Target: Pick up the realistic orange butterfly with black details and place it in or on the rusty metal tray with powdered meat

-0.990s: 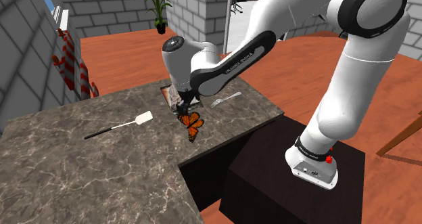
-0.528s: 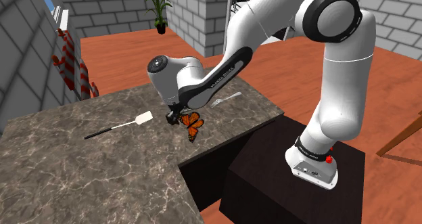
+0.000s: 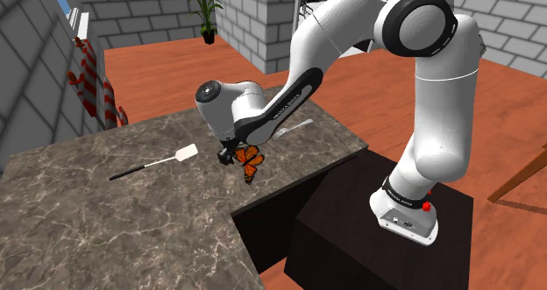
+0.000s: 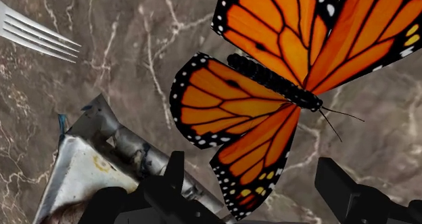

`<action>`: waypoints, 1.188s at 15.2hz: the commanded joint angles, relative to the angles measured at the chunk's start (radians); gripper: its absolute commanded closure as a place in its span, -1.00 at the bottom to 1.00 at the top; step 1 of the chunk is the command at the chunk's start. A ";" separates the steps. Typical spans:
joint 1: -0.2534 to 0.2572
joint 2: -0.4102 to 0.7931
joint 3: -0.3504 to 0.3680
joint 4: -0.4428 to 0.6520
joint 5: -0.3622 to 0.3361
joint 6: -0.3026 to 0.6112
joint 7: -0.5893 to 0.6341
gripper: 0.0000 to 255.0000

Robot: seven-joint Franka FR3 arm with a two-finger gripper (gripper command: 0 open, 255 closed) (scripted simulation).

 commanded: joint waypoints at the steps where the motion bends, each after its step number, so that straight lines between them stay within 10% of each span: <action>1: 0.000 0.000 0.000 -0.001 -0.001 0.001 0.000 -1.00; 4: 0.000 0.000 0.000 -0.001 -0.001 0.001 0.000 -1.00; 5: 0.000 0.000 0.000 -0.001 -0.001 0.001 0.000 1.00; 18: -0.008 -0.037 0.012 0.003 0.028 -0.032 -0.027 1.00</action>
